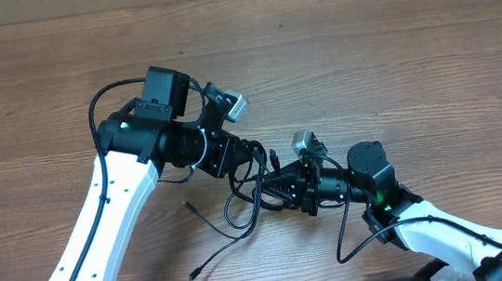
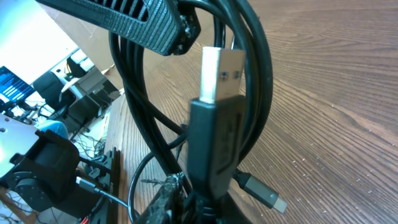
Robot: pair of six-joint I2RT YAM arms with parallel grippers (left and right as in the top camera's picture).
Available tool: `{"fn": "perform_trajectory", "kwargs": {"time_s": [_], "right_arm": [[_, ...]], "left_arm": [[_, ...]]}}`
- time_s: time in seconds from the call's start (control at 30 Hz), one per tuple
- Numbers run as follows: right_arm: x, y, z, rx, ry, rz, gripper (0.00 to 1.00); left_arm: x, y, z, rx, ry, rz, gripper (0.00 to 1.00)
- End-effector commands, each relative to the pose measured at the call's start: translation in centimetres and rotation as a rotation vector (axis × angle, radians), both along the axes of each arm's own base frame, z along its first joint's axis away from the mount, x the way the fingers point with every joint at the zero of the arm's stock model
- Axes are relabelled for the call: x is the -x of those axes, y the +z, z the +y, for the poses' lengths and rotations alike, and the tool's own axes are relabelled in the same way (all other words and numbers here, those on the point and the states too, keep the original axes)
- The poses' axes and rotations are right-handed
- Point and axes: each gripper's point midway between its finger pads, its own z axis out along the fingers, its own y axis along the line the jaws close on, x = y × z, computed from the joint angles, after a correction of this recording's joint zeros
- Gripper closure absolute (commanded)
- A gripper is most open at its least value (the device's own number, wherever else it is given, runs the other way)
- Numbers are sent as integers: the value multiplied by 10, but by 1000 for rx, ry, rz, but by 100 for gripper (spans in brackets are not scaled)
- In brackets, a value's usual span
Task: Untangle cables
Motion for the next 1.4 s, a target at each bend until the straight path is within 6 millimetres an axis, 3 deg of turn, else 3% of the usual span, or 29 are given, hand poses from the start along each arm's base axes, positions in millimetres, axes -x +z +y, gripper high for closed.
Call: {"fn": "perform_trajectory", "kwargs": {"time_s": [0.0,0.1,0.3,0.4,0.57,0.9,0.93,1.03,1.17,1.37], "right_arm": [[2,5,2,-11,14,-11,90],[-5,3,0,-17,-44,49,92],[-31,-10,-13,-23,-260,237,93],[-44,-31,-27,-18,-423,416,93],[-45,-54,-39,14,-534,569,93],[-44,-56,-40,13,-539,588,92],[-44,-55,-40,10,-538,585,90],[-48,-46,-37,-23,-528,554,50],[-54,-22,-31,-98,-495,482,19],[-51,-1,-22,-157,-419,434,16]], "left_arm": [[-5,10,2,-10,40,-25,96],[-13,2,14,-81,140,3,96],[-31,-19,59,-298,508,81,96],[-32,-20,62,-311,531,83,96],[-33,-20,62,-309,530,80,96],[-33,-20,61,-308,529,80,96],[-32,-20,61,-308,528,81,96],[-30,-18,54,-286,446,60,96],[-22,-12,39,-223,278,16,95],[-21,-10,34,-200,227,-8,96]]}}
